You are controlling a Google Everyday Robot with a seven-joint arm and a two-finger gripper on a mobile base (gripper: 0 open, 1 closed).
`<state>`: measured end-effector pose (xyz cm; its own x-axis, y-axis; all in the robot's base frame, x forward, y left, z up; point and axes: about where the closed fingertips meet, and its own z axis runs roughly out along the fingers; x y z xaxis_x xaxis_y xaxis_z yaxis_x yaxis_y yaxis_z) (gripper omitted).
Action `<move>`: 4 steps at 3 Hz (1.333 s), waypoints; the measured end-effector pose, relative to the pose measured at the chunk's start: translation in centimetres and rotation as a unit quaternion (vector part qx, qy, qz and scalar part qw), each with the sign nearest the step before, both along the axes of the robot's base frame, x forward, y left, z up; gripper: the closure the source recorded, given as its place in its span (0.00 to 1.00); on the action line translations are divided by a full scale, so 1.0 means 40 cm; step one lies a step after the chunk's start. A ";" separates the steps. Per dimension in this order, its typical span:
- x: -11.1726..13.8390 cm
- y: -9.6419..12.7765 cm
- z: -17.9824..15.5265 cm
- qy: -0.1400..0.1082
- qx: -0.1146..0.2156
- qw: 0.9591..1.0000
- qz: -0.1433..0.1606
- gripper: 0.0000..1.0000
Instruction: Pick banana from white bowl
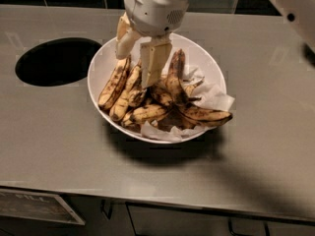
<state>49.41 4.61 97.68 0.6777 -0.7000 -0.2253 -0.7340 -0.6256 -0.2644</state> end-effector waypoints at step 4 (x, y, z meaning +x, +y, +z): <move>-0.019 0.011 -0.030 0.012 -0.001 1.000 0.016 0.38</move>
Offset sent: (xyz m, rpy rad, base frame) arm -0.0225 -0.0105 -0.0142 -0.0395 0.0543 0.0221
